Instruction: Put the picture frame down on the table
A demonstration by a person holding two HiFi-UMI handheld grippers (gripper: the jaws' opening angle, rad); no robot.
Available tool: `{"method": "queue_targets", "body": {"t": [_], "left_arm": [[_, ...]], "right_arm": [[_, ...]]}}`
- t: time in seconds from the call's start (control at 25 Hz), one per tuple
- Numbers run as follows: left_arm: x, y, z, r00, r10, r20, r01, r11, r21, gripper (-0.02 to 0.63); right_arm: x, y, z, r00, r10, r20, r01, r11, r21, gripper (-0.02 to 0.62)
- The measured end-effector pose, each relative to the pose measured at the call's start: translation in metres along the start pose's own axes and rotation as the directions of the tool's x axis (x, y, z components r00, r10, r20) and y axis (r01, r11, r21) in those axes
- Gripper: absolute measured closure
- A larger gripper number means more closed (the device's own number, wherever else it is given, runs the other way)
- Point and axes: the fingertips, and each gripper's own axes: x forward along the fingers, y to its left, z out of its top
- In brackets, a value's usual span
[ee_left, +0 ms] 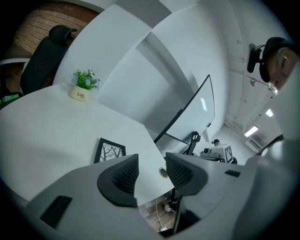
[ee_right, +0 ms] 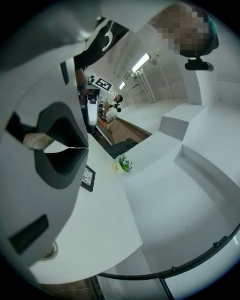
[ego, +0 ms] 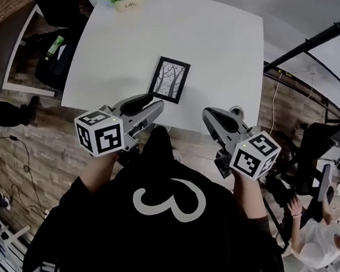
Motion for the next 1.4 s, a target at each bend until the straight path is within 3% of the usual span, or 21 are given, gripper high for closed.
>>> {"method": "queue_targets", "body": {"t": [0.16, 0.56, 0.84, 1.08, 1.4], "left_arm": [[-0.01, -0.029, 0.0, 0.998, -0.049, 0.033, 0.048, 0.998, 0.027, 0.468], [-0.034, -0.097, 0.003, 0.983, -0.172, 0.07, 0.16, 0.975, 0.155, 0.535], [-0.05, -0.112, 0.009, 0.981, -0.167, 0.095, 0.144, 0.966, 0.214, 0.581], [-0.061, -0.118, 0.02, 0.975, -0.173, 0.14, 0.142, 0.968, 0.206, 0.589], [-0.066, -0.132, 0.032, 0.97, -0.194, 0.144, 0.15, 0.951, 0.27, 0.591]], "right_arm": [[-0.013, 0.02, 0.007, 0.999, 0.033, 0.023, -0.032, 0.999, -0.036, 0.571], [-0.032, 0.059, 0.018, 0.992, 0.118, 0.046, -0.113, 0.989, -0.097, 0.571], [-0.036, 0.081, 0.026, 0.986, 0.157, 0.062, -0.148, 0.98, -0.133, 0.571], [-0.04, 0.093, 0.031, 0.982, 0.171, 0.083, -0.157, 0.977, -0.146, 0.572], [-0.043, 0.098, 0.039, 0.982, 0.161, 0.094, -0.142, 0.973, -0.181, 0.572]]}}
